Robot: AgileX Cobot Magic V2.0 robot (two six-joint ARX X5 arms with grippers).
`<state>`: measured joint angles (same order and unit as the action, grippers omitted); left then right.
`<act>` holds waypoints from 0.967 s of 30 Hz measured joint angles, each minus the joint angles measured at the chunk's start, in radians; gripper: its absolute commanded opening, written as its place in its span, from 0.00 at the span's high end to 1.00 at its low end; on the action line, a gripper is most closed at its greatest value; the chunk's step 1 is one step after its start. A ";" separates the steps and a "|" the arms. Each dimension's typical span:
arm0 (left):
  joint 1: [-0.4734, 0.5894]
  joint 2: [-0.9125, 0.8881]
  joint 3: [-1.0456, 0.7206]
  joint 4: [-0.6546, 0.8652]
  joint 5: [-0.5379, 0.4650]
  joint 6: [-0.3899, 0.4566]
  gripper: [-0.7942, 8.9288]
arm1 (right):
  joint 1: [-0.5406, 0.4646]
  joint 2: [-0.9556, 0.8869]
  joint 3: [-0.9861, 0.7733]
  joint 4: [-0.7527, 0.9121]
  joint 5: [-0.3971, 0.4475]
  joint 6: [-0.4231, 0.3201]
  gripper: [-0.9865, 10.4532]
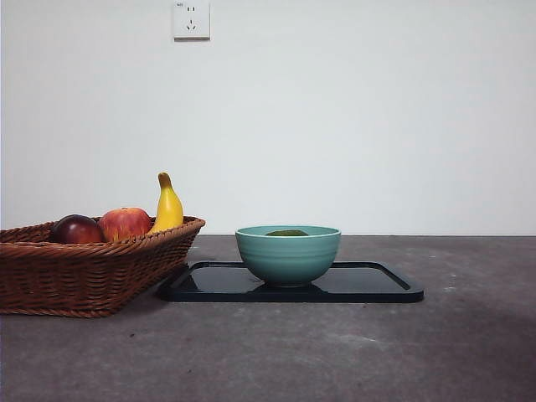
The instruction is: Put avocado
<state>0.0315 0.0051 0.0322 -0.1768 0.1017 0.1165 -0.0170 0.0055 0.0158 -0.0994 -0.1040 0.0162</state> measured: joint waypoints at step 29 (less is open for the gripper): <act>0.000 0.000 0.000 0.000 0.000 0.000 0.91 | 0.000 0.001 0.001 -0.064 0.002 0.011 0.91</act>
<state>0.0315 0.0051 0.0322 -0.1764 0.1017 0.1165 -0.0170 0.0063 0.0166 -0.1635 -0.1020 0.0269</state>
